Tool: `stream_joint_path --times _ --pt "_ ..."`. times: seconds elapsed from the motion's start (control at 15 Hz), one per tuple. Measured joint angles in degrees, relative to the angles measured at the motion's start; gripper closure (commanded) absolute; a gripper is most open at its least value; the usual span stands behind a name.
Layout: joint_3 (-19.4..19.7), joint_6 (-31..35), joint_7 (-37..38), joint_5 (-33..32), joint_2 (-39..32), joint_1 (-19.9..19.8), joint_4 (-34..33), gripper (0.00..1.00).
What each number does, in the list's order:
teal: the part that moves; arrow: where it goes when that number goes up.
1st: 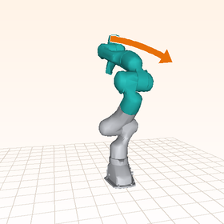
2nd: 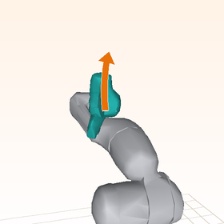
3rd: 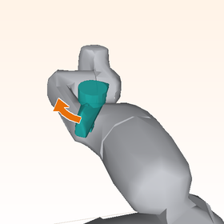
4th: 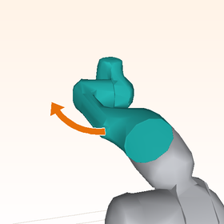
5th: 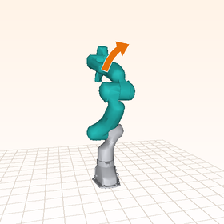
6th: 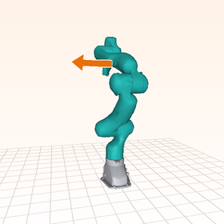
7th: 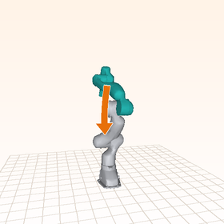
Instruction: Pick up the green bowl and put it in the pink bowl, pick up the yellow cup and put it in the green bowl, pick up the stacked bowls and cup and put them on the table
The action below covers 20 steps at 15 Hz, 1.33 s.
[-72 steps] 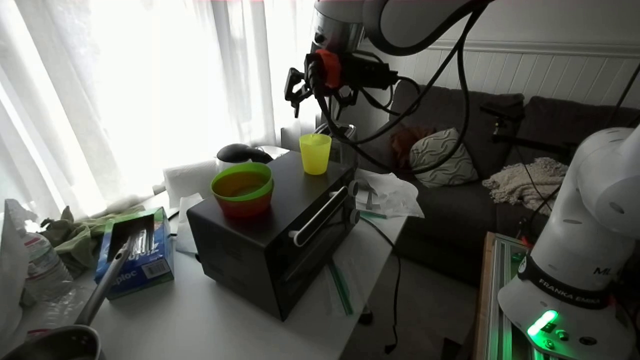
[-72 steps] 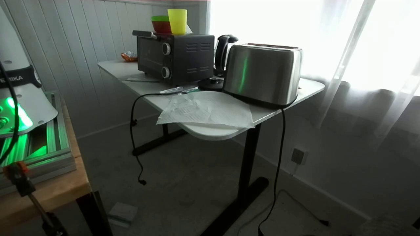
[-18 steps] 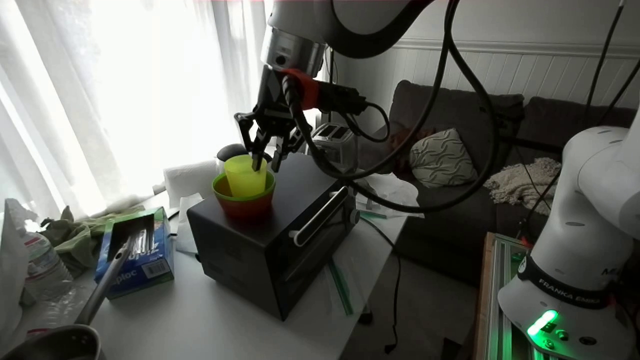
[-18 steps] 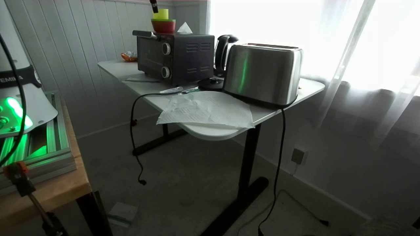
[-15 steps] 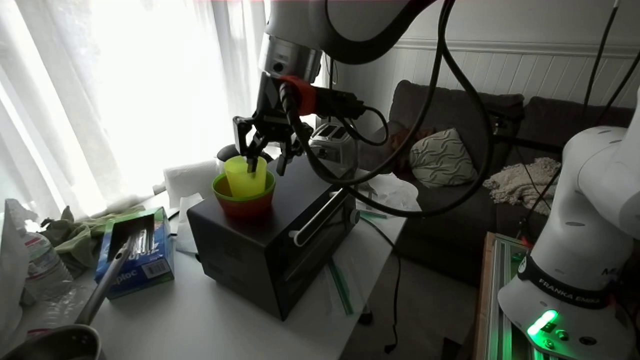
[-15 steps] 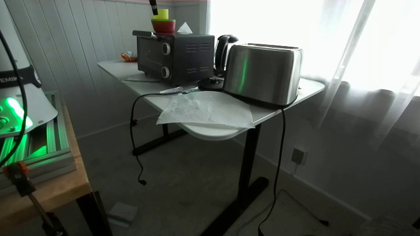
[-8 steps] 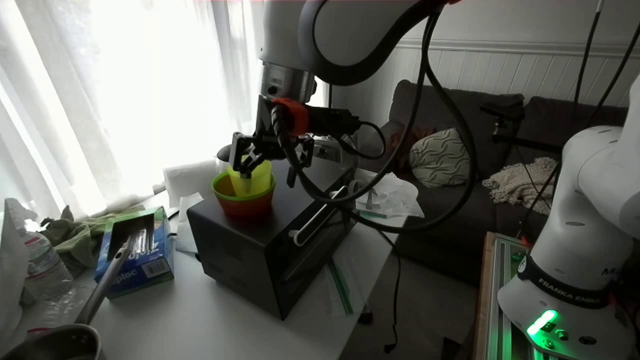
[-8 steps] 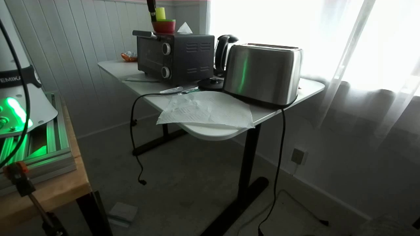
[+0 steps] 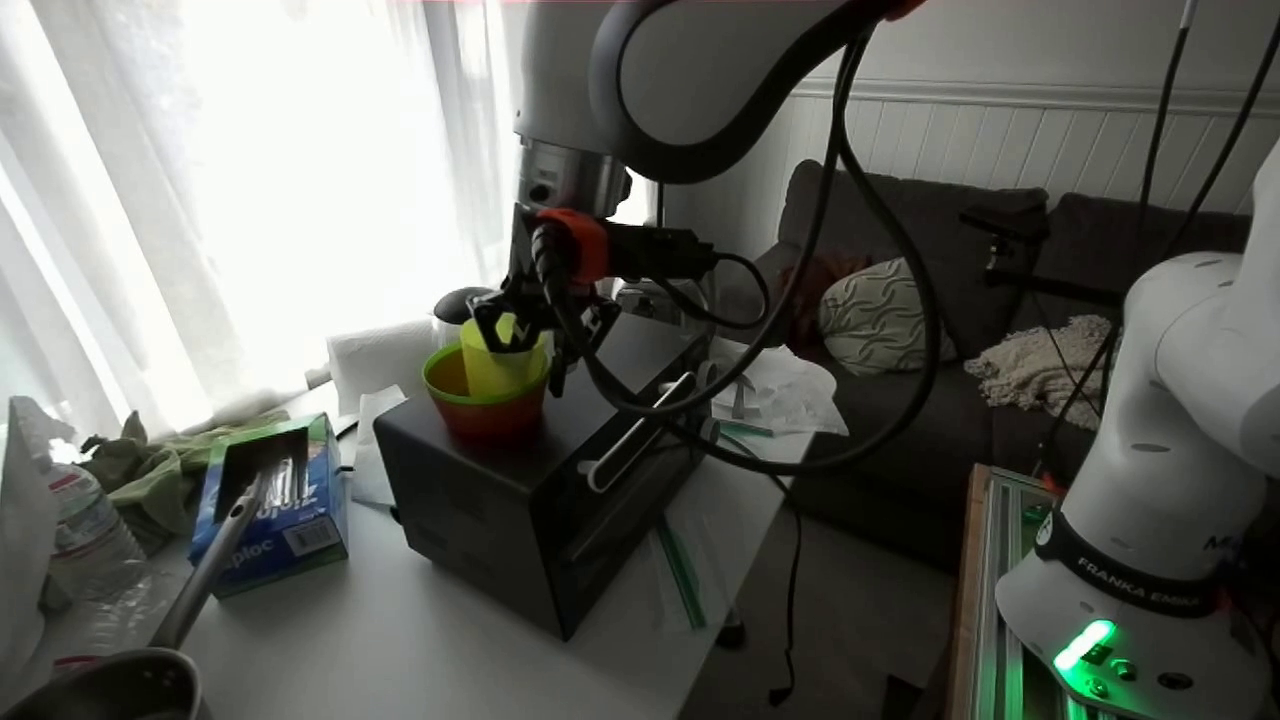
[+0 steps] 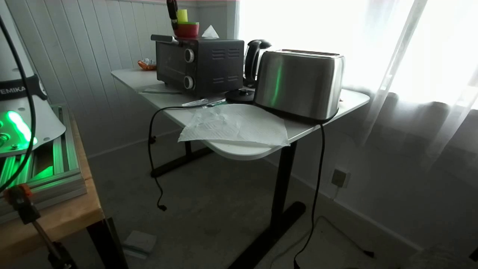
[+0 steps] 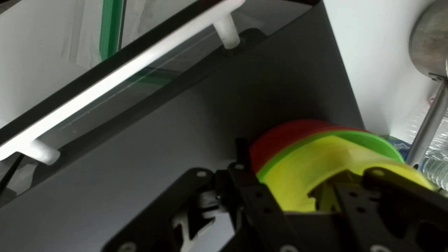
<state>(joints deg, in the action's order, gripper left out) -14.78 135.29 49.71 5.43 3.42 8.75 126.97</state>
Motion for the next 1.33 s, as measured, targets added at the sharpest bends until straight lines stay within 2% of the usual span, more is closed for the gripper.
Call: stream_joint_path --times 0.13,0.2,0.33,0.87,0.93,1.07,1.33 --pt "0.0 0.0 0.0 0.1 0.0 0.3 -0.5 1.00" --pt "0.0 0.0 0.0 0.2 0.0 0.6 -0.8 1.00" --pt "0.0 0.1 -0.2 0.5 0.0 1.5 -1.5 0.97" --pt "-2.7 1.5 -5.3 6.6 -0.4 7.1 -4.9 0.97" --pt "-3.2 1.5 -5.9 7.1 -0.9 7.8 -5.4 0.91" --pt "-4.3 1.4 -6.9 7.7 -2.1 9.1 -6.2 0.91" --pt "-4.6 1.4 -7.5 7.7 -3.4 9.4 -7.2 0.91"
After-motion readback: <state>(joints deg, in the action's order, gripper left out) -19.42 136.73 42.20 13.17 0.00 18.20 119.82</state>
